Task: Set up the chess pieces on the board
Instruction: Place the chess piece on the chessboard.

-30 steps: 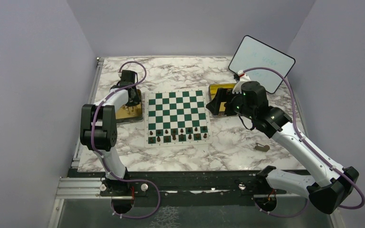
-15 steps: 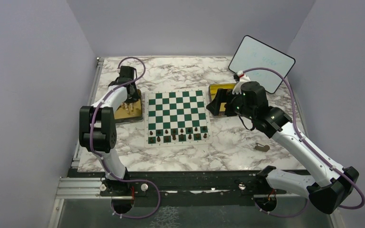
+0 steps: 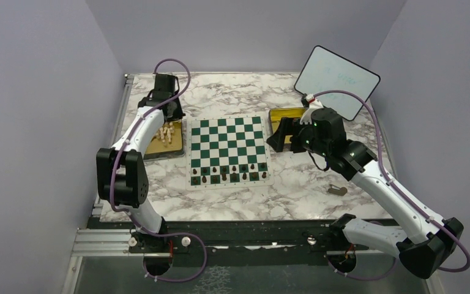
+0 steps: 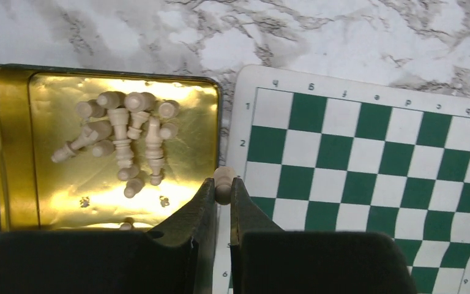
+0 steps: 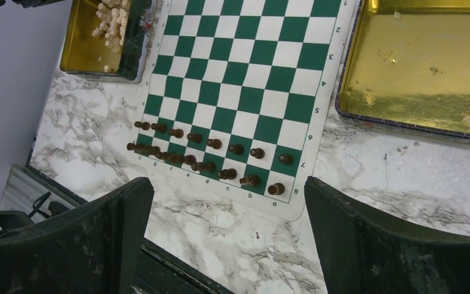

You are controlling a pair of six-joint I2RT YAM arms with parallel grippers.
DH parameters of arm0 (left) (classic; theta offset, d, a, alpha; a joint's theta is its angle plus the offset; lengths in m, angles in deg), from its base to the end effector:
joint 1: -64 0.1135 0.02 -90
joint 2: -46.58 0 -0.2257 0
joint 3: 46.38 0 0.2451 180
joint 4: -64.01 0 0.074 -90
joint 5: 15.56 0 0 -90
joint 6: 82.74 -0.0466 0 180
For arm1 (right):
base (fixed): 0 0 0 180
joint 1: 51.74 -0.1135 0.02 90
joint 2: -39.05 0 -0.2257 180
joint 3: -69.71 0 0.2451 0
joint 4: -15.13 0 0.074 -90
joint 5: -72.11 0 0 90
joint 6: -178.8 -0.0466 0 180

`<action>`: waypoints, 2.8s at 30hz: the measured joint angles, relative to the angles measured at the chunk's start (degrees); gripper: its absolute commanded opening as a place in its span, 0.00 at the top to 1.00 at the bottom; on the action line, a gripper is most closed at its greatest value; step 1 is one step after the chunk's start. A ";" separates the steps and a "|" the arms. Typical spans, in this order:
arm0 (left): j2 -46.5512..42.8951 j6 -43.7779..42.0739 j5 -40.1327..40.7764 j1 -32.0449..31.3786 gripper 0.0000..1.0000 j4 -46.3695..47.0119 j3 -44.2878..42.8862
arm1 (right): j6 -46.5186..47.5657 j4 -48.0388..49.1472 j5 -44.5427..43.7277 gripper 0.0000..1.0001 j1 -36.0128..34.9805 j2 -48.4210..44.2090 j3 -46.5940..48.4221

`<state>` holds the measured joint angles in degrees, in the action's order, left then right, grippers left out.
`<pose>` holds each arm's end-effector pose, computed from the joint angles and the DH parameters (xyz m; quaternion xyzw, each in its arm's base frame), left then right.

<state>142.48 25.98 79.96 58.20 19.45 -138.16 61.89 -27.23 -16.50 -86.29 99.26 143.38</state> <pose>0.3657 -0.0326 0.2300 -0.1220 0.9268 -0.0308 0.3539 0.2068 0.1437 0.3081 -0.0635 0.8588 0.2687 0.4315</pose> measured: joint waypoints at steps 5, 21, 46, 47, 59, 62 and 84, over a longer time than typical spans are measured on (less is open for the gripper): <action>0.66 -0.96 -0.02 -5.09 0.97 -0.66 -2.32 | 0.02 0.02 0.00 0.00 0.00 0.00 -0.02; 14.71 -3.78 0.11 -9.22 0.97 -1.16 -5.60 | 0.07 0.02 0.00 0.00 0.00 -0.24 -0.33; 18.51 -4.70 0.33 -7.76 0.94 -0.98 -7.56 | 1.49 0.00 -0.02 0.00 0.00 -0.24 -0.33; 18.78 -4.72 0.33 -7.74 0.94 -0.98 -7.78 | 1.49 0.02 -0.02 0.00 0.00 -0.24 -0.33; 19.41 -4.87 0.55 -7.76 0.83 -0.59 -8.24 | 1.49 0.02 -0.04 0.00 0.00 -0.24 -0.44; 19.41 -4.90 0.59 -7.76 0.78 -0.59 -8.24 | 1.49 0.00 -0.04 0.00 0.00 -0.24 -0.61; 10.84 -4.07 0.92 -7.74 0.63 -2.16 -8.24 | 1.49 0.02 -0.04 0.00 0.00 -0.22 -0.66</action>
<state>153.32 21.91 80.88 50.46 17.28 -146.40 63.37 -27.20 -16.55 -86.29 99.04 142.72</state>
